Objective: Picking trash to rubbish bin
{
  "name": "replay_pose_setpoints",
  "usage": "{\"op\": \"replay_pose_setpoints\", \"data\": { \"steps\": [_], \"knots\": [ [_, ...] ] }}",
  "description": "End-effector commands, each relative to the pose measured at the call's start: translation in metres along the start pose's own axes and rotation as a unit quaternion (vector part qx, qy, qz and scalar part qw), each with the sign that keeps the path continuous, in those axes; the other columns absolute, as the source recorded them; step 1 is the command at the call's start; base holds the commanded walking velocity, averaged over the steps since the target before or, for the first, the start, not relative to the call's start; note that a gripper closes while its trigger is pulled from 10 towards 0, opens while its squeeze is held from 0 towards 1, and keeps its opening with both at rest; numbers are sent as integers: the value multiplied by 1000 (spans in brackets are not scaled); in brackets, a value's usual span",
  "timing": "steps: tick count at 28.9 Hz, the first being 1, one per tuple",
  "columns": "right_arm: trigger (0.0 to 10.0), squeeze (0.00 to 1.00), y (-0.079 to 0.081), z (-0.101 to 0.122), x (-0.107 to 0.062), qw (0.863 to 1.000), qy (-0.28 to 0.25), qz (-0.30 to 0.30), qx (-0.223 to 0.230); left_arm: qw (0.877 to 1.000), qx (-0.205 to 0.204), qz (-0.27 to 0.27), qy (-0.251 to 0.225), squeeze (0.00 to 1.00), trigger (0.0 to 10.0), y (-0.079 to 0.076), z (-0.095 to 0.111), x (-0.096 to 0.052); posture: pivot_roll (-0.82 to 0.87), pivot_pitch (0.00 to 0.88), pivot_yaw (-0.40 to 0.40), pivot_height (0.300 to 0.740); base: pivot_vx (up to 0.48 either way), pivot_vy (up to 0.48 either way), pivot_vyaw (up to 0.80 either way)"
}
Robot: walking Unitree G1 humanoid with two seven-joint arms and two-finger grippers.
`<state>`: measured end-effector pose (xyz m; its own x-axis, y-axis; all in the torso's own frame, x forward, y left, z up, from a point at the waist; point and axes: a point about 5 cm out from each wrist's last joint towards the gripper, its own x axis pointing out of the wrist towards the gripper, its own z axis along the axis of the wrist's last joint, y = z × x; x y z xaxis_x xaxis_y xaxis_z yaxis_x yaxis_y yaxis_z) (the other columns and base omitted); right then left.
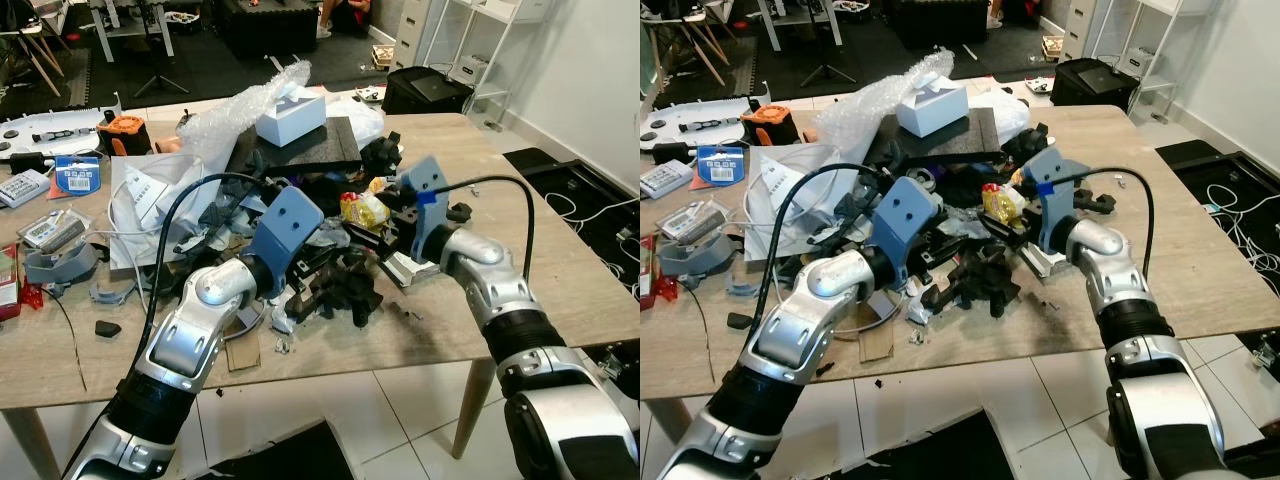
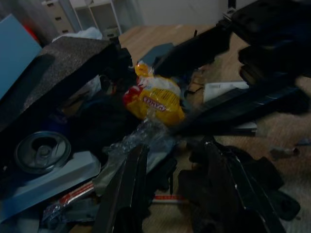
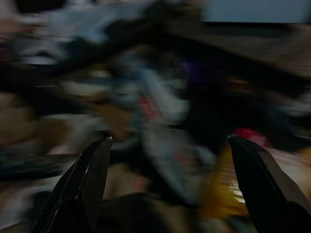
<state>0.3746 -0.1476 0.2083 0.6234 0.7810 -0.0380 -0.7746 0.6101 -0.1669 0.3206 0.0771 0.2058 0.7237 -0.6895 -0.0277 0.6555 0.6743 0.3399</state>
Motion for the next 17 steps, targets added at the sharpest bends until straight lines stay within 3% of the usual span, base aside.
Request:
{"op": "replay_pose_setpoints", "data": {
  "steps": [1, 7, 17],
  "knots": [
    [10000, 0, 4, -3, -1, 1000, 2, 21, 15, 1000, 7, -6, -2, 0, 10000, -1, 1, 2, 104, 75, -12, 740, 0, 0, 0],
    [10000, 0, 29, -17, -3, 994, 29, 100, 25, 1000, 6, -6, -3, 0, 10000, -1, 1, 2, 102, 76, -15, 740, 0, 0, 0],
    [10000, 0, 44, -36, -2, 988, 51, 110, 92, 1000, 6, -9, -4, 0, 10000, 0, 2, 3, 104, 82, -10, 740, 0, 0, 0]
  ]
}}
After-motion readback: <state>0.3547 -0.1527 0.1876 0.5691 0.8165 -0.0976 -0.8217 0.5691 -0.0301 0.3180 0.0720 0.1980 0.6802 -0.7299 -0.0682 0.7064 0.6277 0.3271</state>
